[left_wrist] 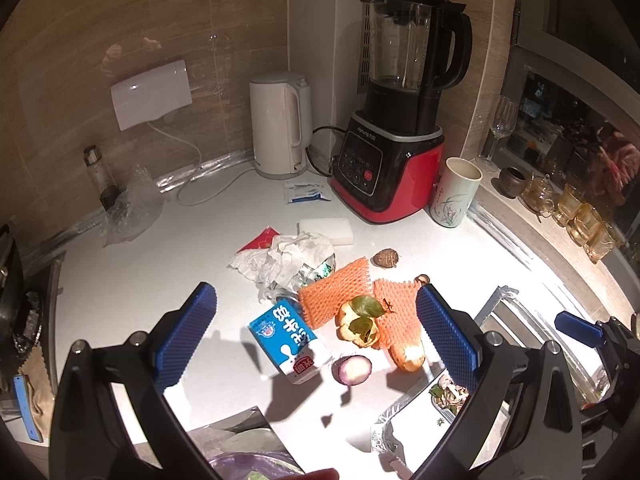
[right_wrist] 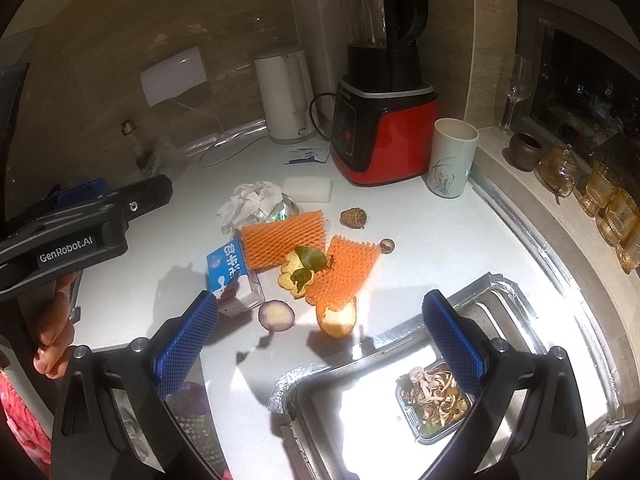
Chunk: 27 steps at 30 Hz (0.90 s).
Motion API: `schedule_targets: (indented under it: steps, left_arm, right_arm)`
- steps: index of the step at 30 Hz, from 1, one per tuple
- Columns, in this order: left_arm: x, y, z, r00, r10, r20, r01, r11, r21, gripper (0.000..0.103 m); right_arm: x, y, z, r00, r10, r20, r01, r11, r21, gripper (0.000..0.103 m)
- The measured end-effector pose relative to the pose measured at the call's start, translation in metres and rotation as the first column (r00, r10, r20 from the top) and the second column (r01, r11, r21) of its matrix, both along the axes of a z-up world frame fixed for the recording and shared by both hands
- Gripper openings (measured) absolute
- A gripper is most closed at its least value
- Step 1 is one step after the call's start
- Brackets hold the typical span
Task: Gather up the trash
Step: 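Grasp the blue milk carton with the left tool while the right tool approaches the orange foam net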
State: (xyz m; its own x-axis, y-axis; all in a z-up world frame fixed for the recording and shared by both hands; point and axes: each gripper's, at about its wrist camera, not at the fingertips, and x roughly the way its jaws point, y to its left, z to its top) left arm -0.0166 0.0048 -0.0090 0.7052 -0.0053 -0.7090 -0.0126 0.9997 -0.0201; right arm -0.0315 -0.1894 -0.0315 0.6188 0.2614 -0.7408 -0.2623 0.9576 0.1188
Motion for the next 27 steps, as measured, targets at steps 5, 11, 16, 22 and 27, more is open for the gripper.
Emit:
schedule_targets:
  steps: [5,11,16,22,27]
  left_arm:
    - [0.003,0.01,-0.032,1.0,0.004,-0.022,-0.003,0.998,0.057,0.096]
    - [0.006,0.026,-0.085,0.998,-0.021,-0.065,0.027,0.995,0.093,0.096]
    - [0.033,0.039,-0.137,0.969,0.115,-0.217,-0.099,0.992,0.082,0.096]
    - [0.071,0.037,-0.182,0.904,0.236,-0.357,-0.231,0.971,0.056,0.096]
    - [0.09,0.033,-0.2,0.881,0.28,-0.382,-0.293,0.956,0.026,0.096]
  right_arm:
    - [0.004,-0.002,-0.025,0.999,0.051,-0.006,-0.051,0.999,0.008,0.101]
    - [0.014,0.003,-0.073,0.996,0.087,-0.035,-0.089,0.995,-0.046,0.101]
    - [0.027,0.013,-0.113,0.992,0.092,-0.085,-0.101,0.989,-0.112,0.101]
    - [0.033,0.019,-0.137,0.986,0.136,-0.093,-0.148,0.978,-0.145,0.101]
    - [0.044,0.006,-0.147,0.988,0.125,-0.094,-0.135,0.985,-0.11,0.101]
